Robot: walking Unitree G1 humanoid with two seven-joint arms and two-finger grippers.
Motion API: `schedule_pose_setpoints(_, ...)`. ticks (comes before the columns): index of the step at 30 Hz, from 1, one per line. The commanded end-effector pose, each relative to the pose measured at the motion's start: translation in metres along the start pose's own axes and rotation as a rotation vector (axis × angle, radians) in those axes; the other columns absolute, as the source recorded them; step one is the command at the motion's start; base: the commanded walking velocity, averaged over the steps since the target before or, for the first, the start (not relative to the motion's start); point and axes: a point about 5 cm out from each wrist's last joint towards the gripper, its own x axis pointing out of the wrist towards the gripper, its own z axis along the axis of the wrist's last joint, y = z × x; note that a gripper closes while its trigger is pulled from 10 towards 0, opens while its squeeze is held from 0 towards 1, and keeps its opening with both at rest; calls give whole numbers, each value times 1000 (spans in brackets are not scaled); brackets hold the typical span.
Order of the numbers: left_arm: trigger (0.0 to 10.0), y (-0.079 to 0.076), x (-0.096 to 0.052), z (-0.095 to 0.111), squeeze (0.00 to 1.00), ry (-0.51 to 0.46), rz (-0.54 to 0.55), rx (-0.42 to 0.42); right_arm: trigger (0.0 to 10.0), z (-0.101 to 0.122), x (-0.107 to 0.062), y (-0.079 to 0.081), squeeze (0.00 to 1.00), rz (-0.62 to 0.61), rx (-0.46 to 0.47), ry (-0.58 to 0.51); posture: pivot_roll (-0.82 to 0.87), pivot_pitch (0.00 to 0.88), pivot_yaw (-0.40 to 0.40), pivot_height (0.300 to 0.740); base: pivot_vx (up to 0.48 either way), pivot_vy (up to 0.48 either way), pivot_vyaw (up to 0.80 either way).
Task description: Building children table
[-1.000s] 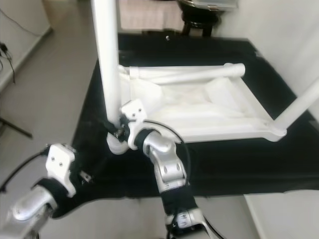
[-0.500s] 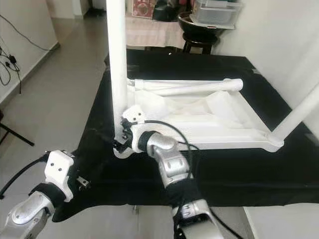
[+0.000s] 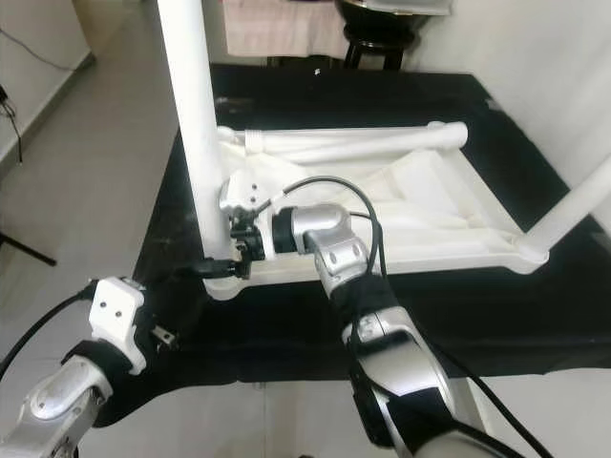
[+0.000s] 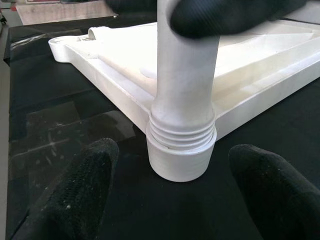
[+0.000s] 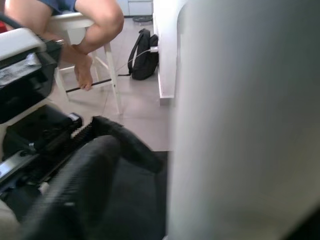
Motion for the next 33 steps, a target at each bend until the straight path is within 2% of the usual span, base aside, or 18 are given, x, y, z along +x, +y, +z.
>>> schedule_pose_setpoints(1,10000,-3,-2,-1,0,9,-2,-6,0,5,4,3,0,62,-18,-22,-14,98,-110,740,0,0,0)
schedule_pose_setpoints(8,10000,-5,-2,0,0,8,-7,-15,0,3,-10,-3,0,105,-10,-7,-20,104,-110,740,0,0,0)
schedule_pose_setpoints(14,10000,-5,-1,0,0,8,-8,-17,0,-3,-15,-2,0,84,-9,1,-27,105,-111,740,0,0,0)
schedule_pose_setpoints(16,10000,-5,-1,0,0,8,-8,-17,0,-9,-17,-1,0,36,-7,12,-31,107,-114,740,0,0,0)
schedule_pose_setpoints(17,10000,-4,-1,-1,0,9,-7,-17,0,-23,-10,-3,0,-183,58,11,-37,106,-127,740,0,0,0)
schedule_pose_setpoints(18,10000,-4,-1,-1,0,9,-7,-17,0,-23,-10,-3,0,-183,58,11,-37,106,-127,740,0,0,0)
schedule_pose_setpoints(19,10000,-3,-2,0,0,8,-4,-16,0,-47,-5,-5,0,-620,202,24,-46,104,-130,740,0,0,0)
schedule_pose_setpoints(20,10000,-1,-2,0,0,8,-2,-15,0,-67,-9,-1,0,-938,314,73,-46,104,-130,740,0,0,0)
schedule_pose_setpoints(22,10000,-1,-2,0,0,8,-2,-15,0,-67,-9,-1,0,-938,314,73,-46,104,-130,740,0,0,0)
schedule_pose_setpoints(23,10000,1,-2,-1,0,9,2,-10,0,-73,-7,19,0,-1000,313,91,-66,108,-88,740,0,0,0)
schedule_pose_setpoints(24,10000,1,-2,-1,0,9,2,-10,0,-73,-7,19,0,-1000,313,91,-66,108,-88,740,0,0,0)
schedule_pose_setpoints(25,10000,4,-1,-2,0,11,5,-6,0,-69,1,30,0,-924,311,71,-90,85,-74,740,0,0,0)
schedule_pose_setpoints(27,10000,8,4,-4,0,18,-10,-28,0,-68,10,37,0,-753,259,73,-70,76,-87,740,0,0,0)
schedule_pose_setpoints(28,10000,8,4,-4,0,18,-10,-28,0,-68,10,37,0,-753,259,73,-70,76,-87,740,0,0,0)
schedule_pose_setpoints(29,10000,8,6,-5,0,22,-24,-30,2431,-71,12,34,0,-737,265,86,-61,64,-95,740,0,0,0)
schedule_pose_setpoints(30,10000,8,6,-5,0,22,-24,-30,2431,-71,12,34,0,-737,265,86,-61,64,-95,740,0,0,0)
schedule_pose_setpoints(31,10000,8,6,-5,0,21,-19,-27,10000,-71,15,33,0,-714,255,101,-65,58,-92,740,0,0,0)
schedule_pose_setpoints(33,10000,9,5,-5,0,19,-1,-22,10000,-67,19,32,0,-672,246,86,-61,52,-92,740,0,0,0)
